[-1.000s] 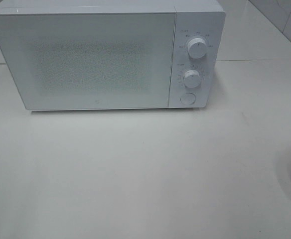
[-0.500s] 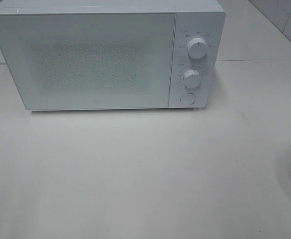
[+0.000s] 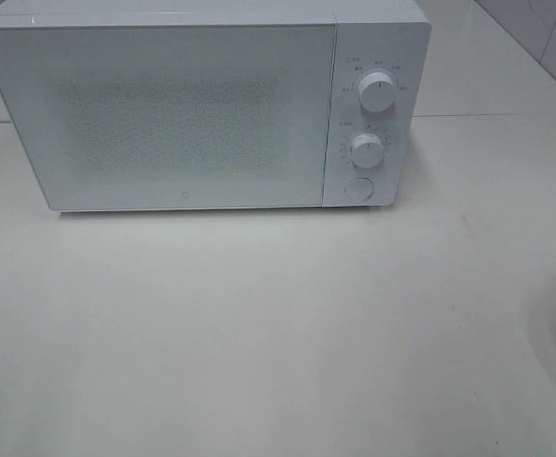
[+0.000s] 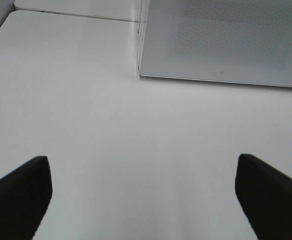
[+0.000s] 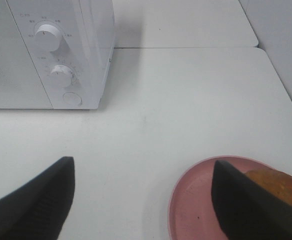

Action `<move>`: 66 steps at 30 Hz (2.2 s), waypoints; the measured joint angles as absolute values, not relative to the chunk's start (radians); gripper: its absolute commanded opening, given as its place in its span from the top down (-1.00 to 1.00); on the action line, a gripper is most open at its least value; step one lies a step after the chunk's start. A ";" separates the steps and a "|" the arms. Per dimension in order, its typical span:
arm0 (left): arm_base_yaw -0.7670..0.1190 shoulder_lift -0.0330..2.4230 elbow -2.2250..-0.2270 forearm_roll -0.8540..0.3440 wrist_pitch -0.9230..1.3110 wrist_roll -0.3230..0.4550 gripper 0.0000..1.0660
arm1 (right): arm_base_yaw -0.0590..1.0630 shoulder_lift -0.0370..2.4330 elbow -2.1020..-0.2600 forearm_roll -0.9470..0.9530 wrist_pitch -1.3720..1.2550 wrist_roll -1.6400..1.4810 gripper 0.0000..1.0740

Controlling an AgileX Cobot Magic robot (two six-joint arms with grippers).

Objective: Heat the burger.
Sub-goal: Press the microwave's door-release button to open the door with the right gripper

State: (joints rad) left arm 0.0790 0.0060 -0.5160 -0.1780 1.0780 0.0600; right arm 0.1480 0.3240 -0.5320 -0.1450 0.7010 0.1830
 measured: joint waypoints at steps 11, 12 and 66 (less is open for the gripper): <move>0.079 0.006 -0.516 -0.178 1.078 0.060 -0.71 | 0.148 0.457 -0.531 -0.144 0.583 0.183 -0.34; 0.079 0.006 -0.516 -0.178 1.078 0.060 -0.71 | 0.148 0.457 -0.531 -0.144 0.583 0.183 -0.34; 0.079 0.006 -0.516 -0.178 1.078 0.060 -0.71 | 0.223 1.173 -0.302 -0.045 -0.527 0.063 -0.34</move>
State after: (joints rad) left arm 0.0790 0.0060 -0.5160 -0.1780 1.0780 0.0600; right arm 0.2230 1.1730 -0.3020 -0.0450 -0.5270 0.0630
